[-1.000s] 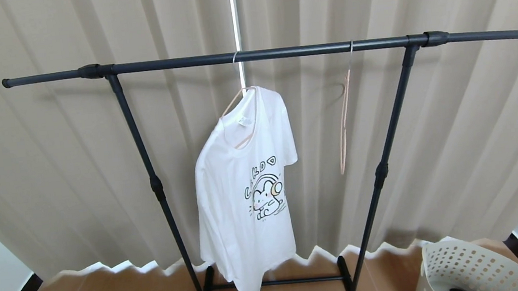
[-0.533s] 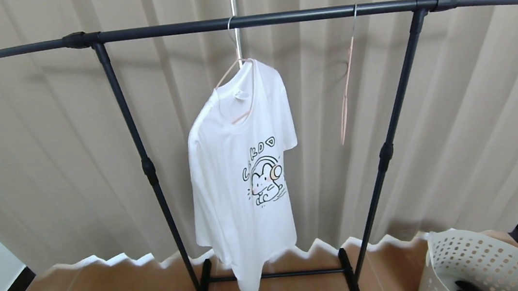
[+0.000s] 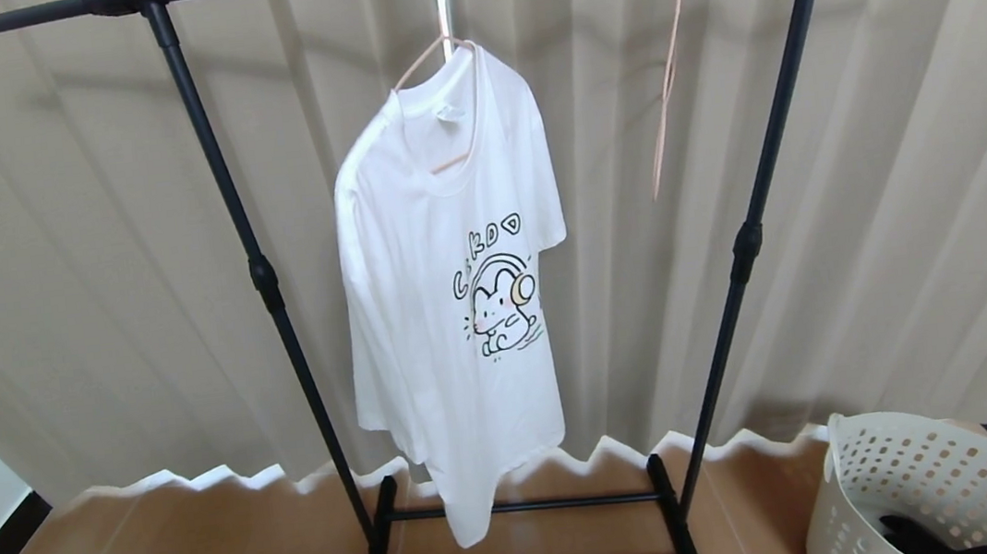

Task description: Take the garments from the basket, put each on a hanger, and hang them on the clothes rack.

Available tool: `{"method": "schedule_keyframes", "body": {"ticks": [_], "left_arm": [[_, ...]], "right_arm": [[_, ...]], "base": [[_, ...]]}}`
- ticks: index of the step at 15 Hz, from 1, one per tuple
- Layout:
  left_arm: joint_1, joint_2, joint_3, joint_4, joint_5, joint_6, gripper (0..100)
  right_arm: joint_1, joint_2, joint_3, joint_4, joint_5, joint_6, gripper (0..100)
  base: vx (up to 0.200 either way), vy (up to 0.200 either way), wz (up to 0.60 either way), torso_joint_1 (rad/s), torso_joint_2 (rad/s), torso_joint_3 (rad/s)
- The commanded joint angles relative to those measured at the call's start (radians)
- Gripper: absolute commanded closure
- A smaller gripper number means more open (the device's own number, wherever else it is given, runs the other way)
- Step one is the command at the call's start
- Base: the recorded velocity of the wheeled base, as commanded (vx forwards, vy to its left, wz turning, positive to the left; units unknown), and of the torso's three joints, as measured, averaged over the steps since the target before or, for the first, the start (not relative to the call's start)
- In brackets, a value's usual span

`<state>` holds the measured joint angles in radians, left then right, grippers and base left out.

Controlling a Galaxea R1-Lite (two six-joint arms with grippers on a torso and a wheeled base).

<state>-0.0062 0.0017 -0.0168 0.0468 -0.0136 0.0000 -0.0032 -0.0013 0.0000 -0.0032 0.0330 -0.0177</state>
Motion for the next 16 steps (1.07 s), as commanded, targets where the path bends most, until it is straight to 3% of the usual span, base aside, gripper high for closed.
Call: {"method": "schedule_keyframes", "body": {"ticks": [1,4,9,16], "left_arm": [[0.000,0.001,0.000,0.001,0.000,0.002,0],[0.000,0.001,0.000,0.001,0.000,0.000,0],[0.000,0.001,0.000,0.001,0.000,0.000,0],[0.000,0.001,0.000,0.001,0.000,0.000,0]], "right_arm": [[-0.001,0.001,0.000,0.000,0.001,0.001,0],[0.000,0.001,0.000,0.000,0.001,0.001,0],[0.000,0.001,0.000,0.000,0.001,-0.001,0],[0.000,0.001,0.000,0.000,0.001,-0.001,0]], "base": [[0.000,0.000,0.00,-0.124,0.48,0.339],[0.000,0.000,0.00,-0.098,0.43,0.326],[0.000,0.000,0.00,-0.016,0.08,0.060],[0.000,0.000,-0.60,-0.001,0.01,0.004]]}}
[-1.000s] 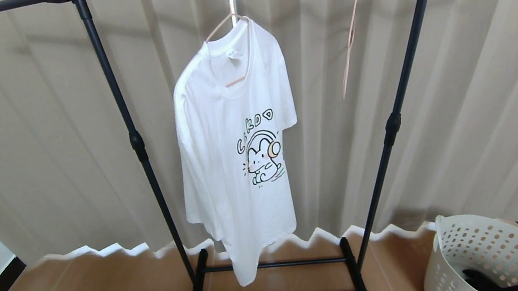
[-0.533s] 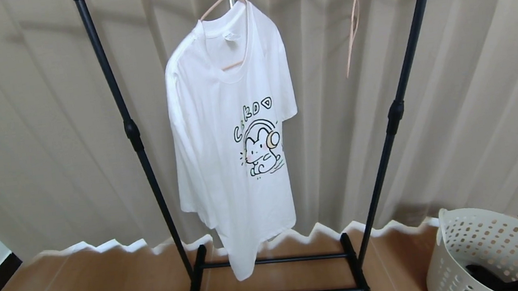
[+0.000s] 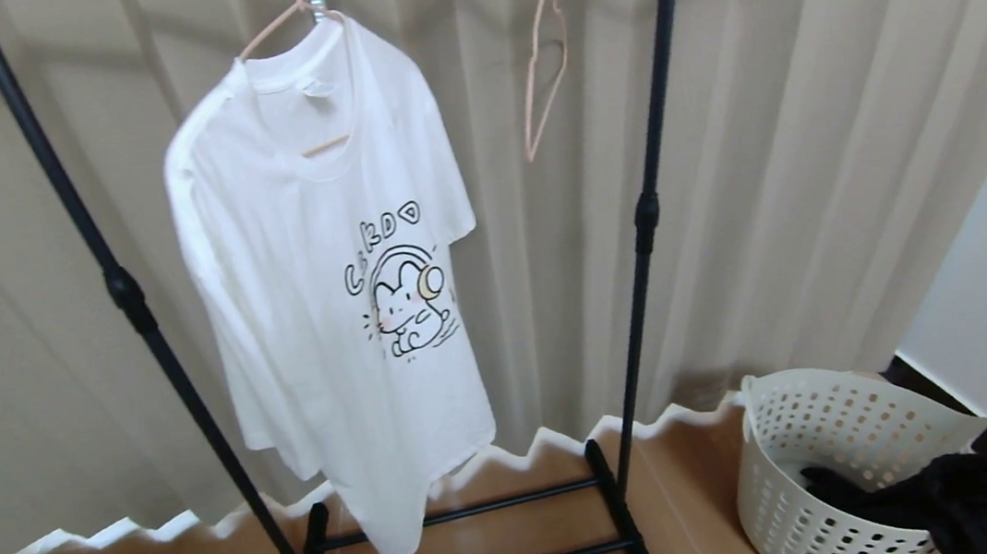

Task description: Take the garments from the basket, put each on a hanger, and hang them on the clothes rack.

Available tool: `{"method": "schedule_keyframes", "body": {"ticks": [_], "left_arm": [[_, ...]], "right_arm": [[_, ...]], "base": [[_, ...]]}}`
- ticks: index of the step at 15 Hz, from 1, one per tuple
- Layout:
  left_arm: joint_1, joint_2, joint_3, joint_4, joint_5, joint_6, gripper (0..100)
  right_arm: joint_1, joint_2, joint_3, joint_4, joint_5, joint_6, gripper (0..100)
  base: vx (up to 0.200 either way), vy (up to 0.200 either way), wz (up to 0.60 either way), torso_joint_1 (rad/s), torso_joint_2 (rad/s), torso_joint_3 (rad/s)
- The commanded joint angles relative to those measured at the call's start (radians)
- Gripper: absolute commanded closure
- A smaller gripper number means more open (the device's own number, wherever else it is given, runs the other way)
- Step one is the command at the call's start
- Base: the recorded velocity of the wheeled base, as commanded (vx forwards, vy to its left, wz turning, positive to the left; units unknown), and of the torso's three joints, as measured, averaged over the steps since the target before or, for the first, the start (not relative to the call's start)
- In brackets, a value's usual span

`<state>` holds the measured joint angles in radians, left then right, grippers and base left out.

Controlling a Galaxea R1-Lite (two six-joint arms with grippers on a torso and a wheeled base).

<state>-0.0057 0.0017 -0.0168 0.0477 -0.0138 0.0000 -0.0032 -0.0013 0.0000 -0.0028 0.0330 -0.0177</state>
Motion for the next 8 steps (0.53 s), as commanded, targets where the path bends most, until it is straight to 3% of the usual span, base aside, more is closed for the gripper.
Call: {"method": "schedule_keyframes", "body": {"ticks": [1,2,4,8], "left_arm": [[0.000,0.001,0.000,0.000,0.000,0.000,0],[0.000,0.001,0.000,0.000,0.000,0.000,0],[0.000,0.001,0.000,0.000,0.000,0.000,0],[0.000,0.001,0.000,0.000,0.000,0.000,0]], "right_arm": [[0.000,0.001,0.000,0.000,0.001,-0.001,0],[0.000,0.001,0.000,0.000,0.001,-0.001,0],[0.000,0.001,0.000,0.000,0.001,-0.001,0],[0.000,0.001,0.000,0.000,0.001,-0.001,0]], "base": [[0.000,0.000,-0.60,0.007,0.00,0.002],[0.000,0.000,-0.60,-0.002,0.01,0.002],[0.000,0.000,0.00,0.000,0.00,0.000],[0.000,-0.200,0.00,0.002,0.00,0.002]]}}
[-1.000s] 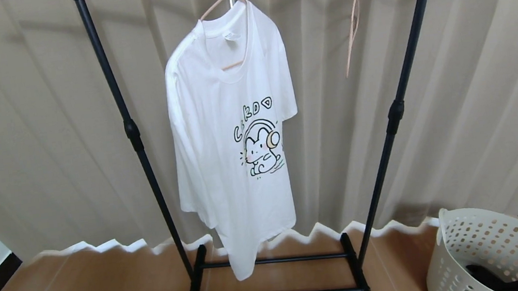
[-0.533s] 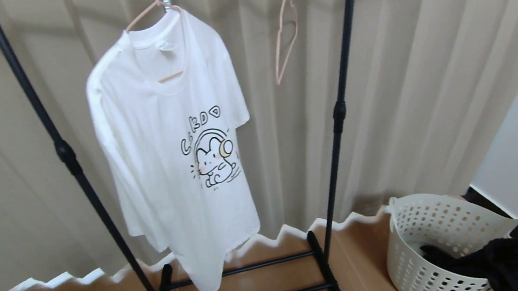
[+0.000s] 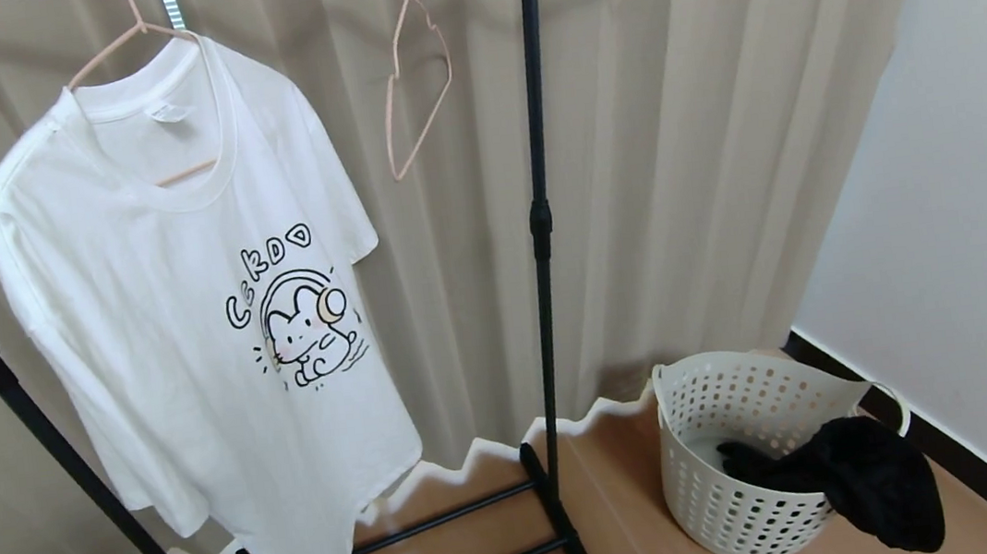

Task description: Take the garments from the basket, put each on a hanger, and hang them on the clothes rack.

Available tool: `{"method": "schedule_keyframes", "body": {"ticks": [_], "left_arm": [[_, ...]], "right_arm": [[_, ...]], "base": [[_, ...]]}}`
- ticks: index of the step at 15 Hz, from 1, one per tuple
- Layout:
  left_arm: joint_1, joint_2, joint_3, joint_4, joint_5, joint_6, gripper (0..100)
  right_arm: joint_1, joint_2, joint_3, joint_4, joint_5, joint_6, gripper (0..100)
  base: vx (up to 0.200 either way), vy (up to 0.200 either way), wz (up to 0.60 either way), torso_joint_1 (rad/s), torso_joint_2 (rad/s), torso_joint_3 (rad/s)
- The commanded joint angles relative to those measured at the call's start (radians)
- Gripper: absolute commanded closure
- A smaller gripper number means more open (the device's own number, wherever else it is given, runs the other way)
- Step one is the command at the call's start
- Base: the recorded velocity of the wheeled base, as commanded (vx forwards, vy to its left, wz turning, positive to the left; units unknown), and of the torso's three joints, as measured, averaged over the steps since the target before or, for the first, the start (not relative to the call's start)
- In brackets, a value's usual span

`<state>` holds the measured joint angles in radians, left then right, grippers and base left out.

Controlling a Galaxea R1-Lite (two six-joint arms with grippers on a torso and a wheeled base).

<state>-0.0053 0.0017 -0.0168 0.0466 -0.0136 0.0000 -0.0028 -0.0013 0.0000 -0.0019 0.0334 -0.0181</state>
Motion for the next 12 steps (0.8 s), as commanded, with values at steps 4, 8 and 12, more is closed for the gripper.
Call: {"method": "schedule_keyframes", "body": {"ticks": [4,8,12], "left_arm": [[-0.001,0.001,0.000,0.001,0.000,0.000,0],[-0.001,0.001,0.000,0.001,0.000,0.000,0],[-0.001,0.001,0.000,0.001,0.000,0.000,0]], "right_arm": [[0.000,0.001,0.000,-0.001,0.000,0.000,0],[0.000,0.001,0.000,-0.001,0.000,0.000,0],[0.000,0.001,0.000,-0.001,0.000,0.001,0]], "base": [[0.000,-0.200,0.00,0.001,0.00,-0.001],[0.000,-0.200,0.00,0.002,0.00,0.001],[0.000,-0.200,0.00,0.002,0.00,0.001]]}}
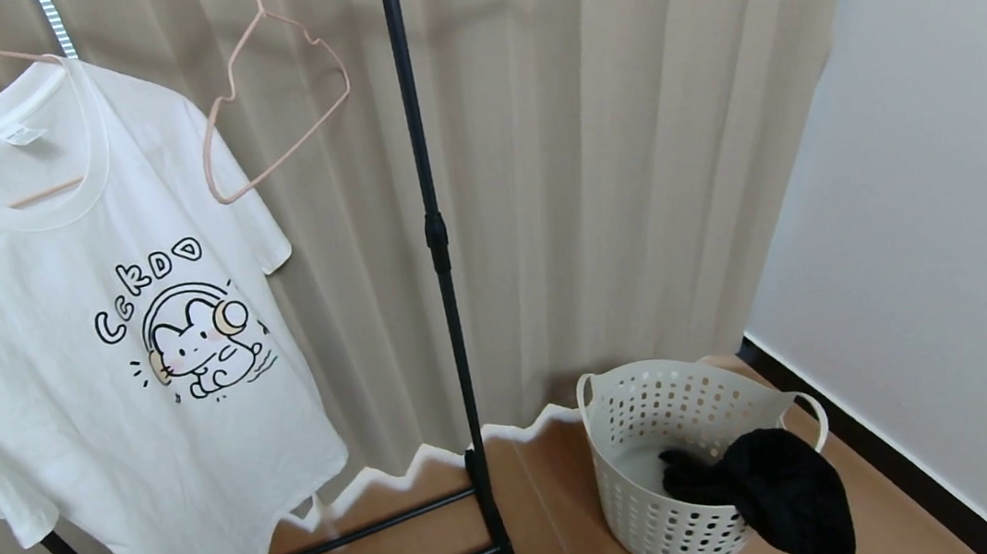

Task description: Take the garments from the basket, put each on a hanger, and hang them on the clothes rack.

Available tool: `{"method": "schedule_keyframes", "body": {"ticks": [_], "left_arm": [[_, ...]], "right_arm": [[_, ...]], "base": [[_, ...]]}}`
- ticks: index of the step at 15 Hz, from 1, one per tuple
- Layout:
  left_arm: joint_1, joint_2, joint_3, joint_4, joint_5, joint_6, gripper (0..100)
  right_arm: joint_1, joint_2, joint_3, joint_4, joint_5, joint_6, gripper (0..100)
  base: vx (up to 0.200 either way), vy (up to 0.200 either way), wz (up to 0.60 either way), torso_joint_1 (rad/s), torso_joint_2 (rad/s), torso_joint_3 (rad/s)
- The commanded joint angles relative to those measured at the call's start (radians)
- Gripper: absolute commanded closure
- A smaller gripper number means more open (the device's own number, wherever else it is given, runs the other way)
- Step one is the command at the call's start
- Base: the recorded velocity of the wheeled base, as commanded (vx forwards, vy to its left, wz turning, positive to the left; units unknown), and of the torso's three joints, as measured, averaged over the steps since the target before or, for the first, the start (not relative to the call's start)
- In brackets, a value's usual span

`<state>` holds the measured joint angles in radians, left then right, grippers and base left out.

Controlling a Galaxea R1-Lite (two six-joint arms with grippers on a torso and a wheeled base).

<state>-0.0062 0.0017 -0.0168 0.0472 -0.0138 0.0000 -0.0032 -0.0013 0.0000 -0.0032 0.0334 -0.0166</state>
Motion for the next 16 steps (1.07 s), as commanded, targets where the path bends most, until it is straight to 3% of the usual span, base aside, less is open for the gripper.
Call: {"method": "schedule_keyframes", "body": {"ticks": [1,4,9,16], "left_arm": [[0.000,0.001,0.000,0.000,0.000,0.000,0],[0.000,0.001,0.000,0.000,0.000,0.000,0],[0.000,0.001,0.000,0.000,0.000,-0.002,0],[0.000,0.001,0.000,0.000,0.000,-0.002,0]], "right_arm": [[0.000,0.001,0.000,0.000,0.000,0.000,0],[0.000,0.001,0.000,0.000,0.000,0.000,0],[0.000,0.001,0.000,0.000,0.000,-0.002,0],[0.000,0.001,0.000,0.000,0.000,-0.002,0]], "base": [[0.000,-0.200,0.00,-0.002,0.00,0.007],[0.000,-0.200,0.00,0.002,0.01,0.002],[0.000,0.000,-0.48,0.003,0.00,0.004],[0.000,0.000,0.00,0.000,0.00,0.000]]}}
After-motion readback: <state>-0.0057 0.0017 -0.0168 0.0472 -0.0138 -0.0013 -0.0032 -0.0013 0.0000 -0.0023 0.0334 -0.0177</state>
